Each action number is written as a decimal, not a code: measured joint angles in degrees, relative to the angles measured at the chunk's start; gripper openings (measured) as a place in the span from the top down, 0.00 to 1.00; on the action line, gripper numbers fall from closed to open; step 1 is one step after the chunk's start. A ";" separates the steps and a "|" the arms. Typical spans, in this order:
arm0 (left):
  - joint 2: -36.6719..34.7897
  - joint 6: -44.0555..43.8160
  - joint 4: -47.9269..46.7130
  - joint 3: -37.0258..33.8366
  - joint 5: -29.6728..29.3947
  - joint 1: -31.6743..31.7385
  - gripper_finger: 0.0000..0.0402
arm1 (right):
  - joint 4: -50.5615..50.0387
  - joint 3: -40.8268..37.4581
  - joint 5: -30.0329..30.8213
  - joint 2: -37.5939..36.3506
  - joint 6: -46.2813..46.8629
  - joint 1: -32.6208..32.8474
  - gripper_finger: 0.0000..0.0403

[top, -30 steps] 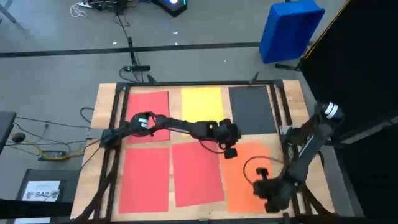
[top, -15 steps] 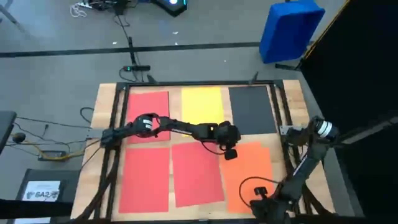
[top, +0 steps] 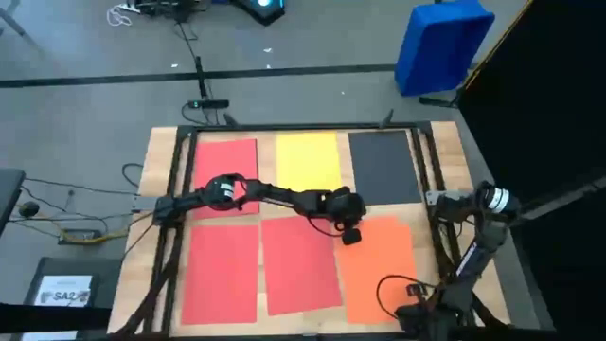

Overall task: Organize paper
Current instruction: Stack the orange paper on top of the orange paper

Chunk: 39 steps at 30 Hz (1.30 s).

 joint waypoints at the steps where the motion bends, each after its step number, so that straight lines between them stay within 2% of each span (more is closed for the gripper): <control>1: 0.02 0.00 0.07 0.00 0.48 0.04 1.00 | -0.65 0.02 -0.25 0.05 0.24 0.00 1.00; 15: 0.18 0.59 0.42 -0.04 1.49 0.01 1.00 | -5.51 0.15 -2.02 -0.01 3.53 0.00 1.00; 21: 0.24 2.07 0.81 -0.07 3.69 0.04 1.00 | -8.42 0.11 -2.25 -0.01 5.07 0.02 1.00; 39: 0.35 3.42 1.73 -0.22 7.88 -0.07 1.00 | -9.41 0.00 -0.56 0.01 5.99 -0.11 1.00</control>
